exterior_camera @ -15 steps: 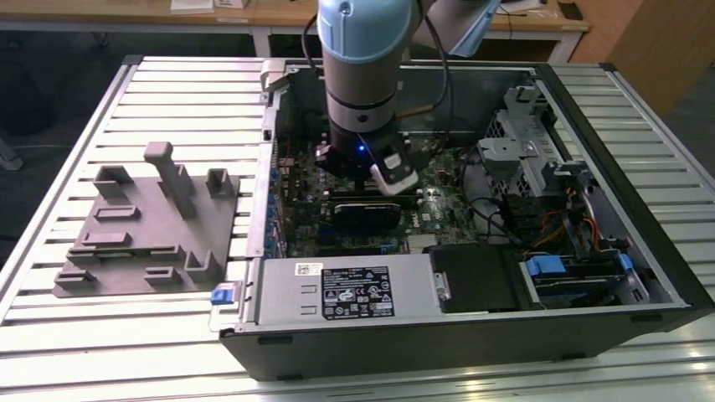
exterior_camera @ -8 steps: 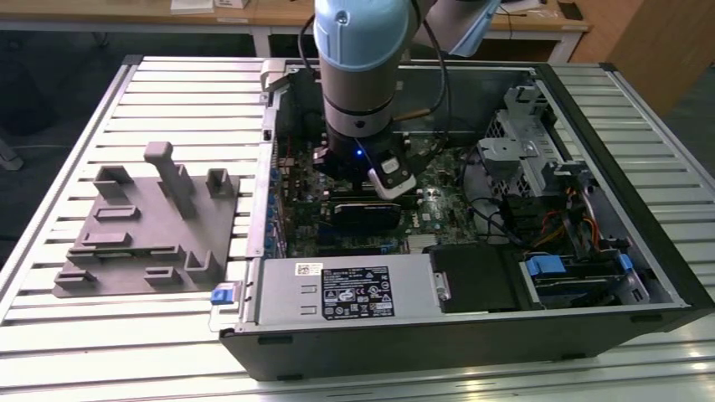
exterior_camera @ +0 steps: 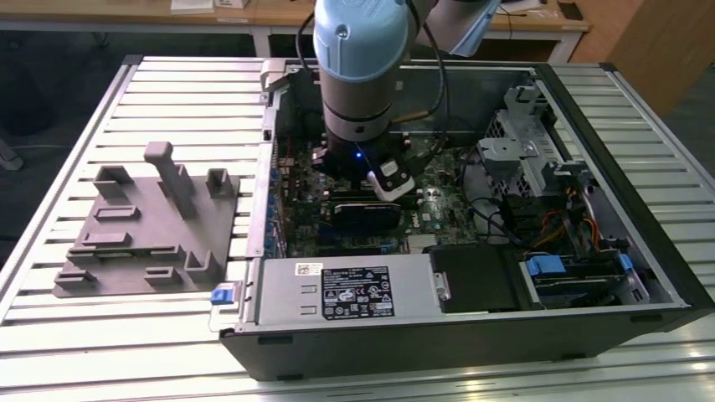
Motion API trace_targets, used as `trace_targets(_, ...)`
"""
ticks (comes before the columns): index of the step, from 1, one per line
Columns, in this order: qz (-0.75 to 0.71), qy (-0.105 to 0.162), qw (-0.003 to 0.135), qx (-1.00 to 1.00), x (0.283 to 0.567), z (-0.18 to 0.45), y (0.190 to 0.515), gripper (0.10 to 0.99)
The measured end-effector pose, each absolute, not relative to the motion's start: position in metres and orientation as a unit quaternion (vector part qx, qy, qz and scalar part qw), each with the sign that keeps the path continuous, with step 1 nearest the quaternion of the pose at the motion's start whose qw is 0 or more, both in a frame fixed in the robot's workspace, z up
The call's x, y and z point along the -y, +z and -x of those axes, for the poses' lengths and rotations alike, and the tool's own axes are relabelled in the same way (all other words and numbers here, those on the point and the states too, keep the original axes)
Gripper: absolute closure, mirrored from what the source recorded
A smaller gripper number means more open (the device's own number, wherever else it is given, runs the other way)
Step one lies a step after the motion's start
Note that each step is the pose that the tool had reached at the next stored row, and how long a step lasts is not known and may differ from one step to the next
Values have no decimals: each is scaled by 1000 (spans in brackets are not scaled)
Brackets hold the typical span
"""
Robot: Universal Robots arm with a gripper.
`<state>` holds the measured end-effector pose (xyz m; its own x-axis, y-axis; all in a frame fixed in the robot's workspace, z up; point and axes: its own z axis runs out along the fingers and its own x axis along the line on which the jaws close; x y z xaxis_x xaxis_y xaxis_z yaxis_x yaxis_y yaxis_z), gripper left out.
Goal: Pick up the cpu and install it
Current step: 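Install the second cpu locking lever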
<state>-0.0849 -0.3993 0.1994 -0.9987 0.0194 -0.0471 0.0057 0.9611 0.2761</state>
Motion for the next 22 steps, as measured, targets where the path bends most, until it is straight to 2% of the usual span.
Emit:
trace_targets(11, 6, 162, 23, -987, 399, 87, 192, 980)
trace_targets(22, 12, 163, 22, -986, 402, 92, 189, 980)
